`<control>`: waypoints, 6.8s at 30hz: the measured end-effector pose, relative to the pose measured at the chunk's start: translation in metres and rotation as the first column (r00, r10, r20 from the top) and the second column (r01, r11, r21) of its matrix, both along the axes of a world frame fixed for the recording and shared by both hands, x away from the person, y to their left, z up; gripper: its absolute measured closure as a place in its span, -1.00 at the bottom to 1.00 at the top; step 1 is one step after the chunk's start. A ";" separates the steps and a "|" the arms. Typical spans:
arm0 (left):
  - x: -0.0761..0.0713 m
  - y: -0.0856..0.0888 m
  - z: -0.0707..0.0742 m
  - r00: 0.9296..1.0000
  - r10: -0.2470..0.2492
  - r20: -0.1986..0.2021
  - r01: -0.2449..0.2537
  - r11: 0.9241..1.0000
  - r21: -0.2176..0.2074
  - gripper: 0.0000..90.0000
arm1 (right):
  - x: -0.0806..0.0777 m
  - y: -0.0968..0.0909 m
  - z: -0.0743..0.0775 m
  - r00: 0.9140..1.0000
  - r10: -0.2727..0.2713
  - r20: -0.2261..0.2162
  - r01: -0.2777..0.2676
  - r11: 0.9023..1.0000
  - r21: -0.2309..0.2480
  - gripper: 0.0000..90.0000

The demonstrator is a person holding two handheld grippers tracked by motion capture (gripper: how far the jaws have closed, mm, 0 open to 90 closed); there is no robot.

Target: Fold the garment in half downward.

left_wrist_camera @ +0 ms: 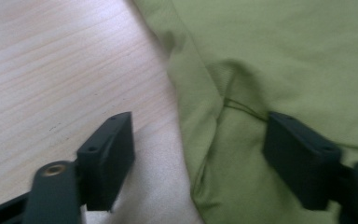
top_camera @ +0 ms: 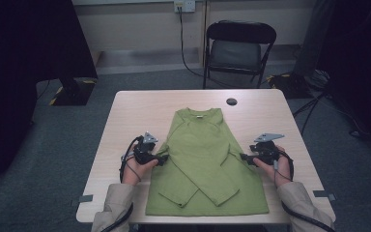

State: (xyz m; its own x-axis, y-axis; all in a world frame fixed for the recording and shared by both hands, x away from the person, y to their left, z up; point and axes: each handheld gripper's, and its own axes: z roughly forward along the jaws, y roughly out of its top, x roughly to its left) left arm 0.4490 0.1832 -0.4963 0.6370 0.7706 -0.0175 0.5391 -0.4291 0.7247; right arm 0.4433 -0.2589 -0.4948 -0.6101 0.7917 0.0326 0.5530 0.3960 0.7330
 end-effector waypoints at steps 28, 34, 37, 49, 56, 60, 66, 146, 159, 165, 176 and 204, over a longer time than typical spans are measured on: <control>-0.099 0.014 0.004 0.991 -0.136 0.014 0.136 0.989 -0.064 -0.22 | -0.110 -0.014 0.003 0.986 0.163 0.040 -0.162 0.987 -0.022 -0.39; -0.089 0.022 -0.005 0.987 -0.158 0.006 0.157 0.987 0.028 -0.92 | -0.100 -0.027 -0.003 0.990 0.142 0.020 -0.142 0.990 -0.021 -0.97; -0.088 0.023 -0.007 0.990 -0.143 0.000 0.143 0.990 0.016 -0.99 | -0.098 -0.028 -0.007 0.990 0.143 -0.002 -0.143 0.989 -0.032 -1.00; -0.086 0.024 -0.006 0.987 -0.156 -0.020 0.157 0.988 0.002 -1.00 | -0.093 -0.029 -0.002 0.990 0.132 -0.043 -0.134 0.990 -0.033 -0.95; -0.033 0.019 0.035 0.992 -0.115 0.043 0.118 0.988 -0.096 -0.98 | -0.038 -0.012 0.033 0.988 0.148 0.040 -0.147 0.989 -0.031 -0.99; 0.026 -0.012 0.042 0.991 -0.124 0.043 0.129 0.981 -0.143 -0.82 | 0.020 0.019 0.033 0.995 0.088 0.038 -0.090 0.995 0.050 -0.82; 0.081 -0.042 0.017 0.995 -0.100 -0.009 0.099 0.991 -0.087 -0.51 | 0.075 0.055 0.013 0.999 0.022 0.023 -0.023 0.998 0.054 -0.54; -0.063 -0.029 0.044 0.944 -0.330 0.010 0.325 0.922 -0.212 0.92 | -0.050 0.018 0.044 0.950 0.306 0.065 -0.312 0.909 0.275 0.85; -0.090 -0.003 0.007 0.942 -0.327 -0.080 0.324 0.945 -0.050 -0.46 | -0.081 0.004 0.008 0.951 0.308 -0.013 -0.308 0.951 0.027 -0.71; -0.098 0.009 -0.001 0.931 -0.363 -0.040 0.362 0.931 -0.040 -0.86 | -0.088 -0.006 -0.006 0.954 0.301 0.004 -0.301 0.953 -0.049 -0.98; -0.104 0.004 -0.007 0.917 -0.400 0.005 0.400 0.916 0.021 -1.00 | -0.090 -0.003 -0.008 0.949 0.317 0.003 -0.316 0.947 -0.061 -1.00; -0.081 -0.016 0.035 0.932 -0.363 -0.013 0.360 0.927 -0.108 -0.97 | -0.077 0.005 0.011 0.945 0.326 -0.028 -0.326 0.945 -0.020 -0.95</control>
